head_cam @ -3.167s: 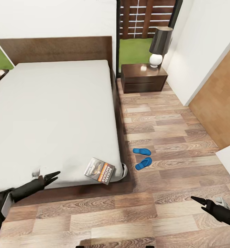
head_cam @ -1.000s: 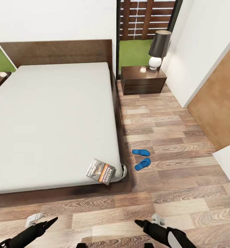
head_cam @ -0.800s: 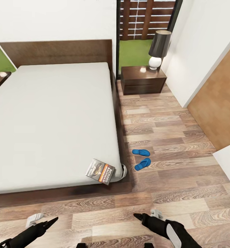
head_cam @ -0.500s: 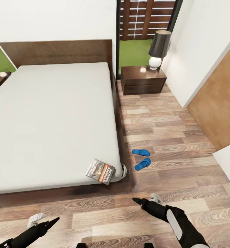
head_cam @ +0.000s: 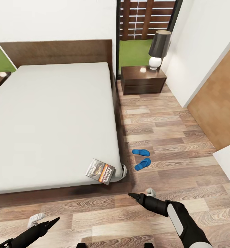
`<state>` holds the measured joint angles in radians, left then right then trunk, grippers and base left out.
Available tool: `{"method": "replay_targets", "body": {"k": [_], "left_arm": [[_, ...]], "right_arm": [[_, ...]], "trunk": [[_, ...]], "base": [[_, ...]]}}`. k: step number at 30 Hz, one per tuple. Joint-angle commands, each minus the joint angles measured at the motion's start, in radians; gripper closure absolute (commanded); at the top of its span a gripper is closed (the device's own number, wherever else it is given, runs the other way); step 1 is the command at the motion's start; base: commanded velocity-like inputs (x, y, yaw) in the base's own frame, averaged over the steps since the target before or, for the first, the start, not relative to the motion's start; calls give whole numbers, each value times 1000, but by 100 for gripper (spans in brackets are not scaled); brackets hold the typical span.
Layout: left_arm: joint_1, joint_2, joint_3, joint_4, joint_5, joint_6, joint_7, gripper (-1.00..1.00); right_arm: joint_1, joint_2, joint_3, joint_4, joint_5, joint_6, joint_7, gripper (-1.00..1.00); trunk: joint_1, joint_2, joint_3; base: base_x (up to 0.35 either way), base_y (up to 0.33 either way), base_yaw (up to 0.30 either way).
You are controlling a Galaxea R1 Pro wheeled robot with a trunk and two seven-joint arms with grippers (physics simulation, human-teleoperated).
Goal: In the bedroom, move the book from the bed onto either nightstand, and place the two sandals side by side next to the bed.
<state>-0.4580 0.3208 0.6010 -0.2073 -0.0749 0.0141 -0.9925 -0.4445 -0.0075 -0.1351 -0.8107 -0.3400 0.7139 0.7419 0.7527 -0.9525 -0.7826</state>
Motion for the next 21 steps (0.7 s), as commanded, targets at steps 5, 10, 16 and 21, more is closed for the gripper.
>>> {"method": "replay_targets", "body": {"k": [5,10,16,21], "left_arm": [[-1,0,8,0,-8,2,-5,-100],[-1,0,8,0,-7,2,-7,-100],[-1,-8,7,-1,-7,2,-8,-100],[-1,-13,8,-1,-8,1,-8,-100]], "right_arm": [[0,0,0,-41,-2,8,65,-100],[0,2,2,-112,-2,9,83,-100],[-1,38,15,-127,-2,9,85,-100],[0,63,94,-130,-2,9,86,-100]], "trunk": [[0,-1,-1],[0,-1,-1],[0,-1,-1],[0,-1,-1]], "base": [[0,0,0],[0,0,0],[0,0,0],[0,0,0]]}}
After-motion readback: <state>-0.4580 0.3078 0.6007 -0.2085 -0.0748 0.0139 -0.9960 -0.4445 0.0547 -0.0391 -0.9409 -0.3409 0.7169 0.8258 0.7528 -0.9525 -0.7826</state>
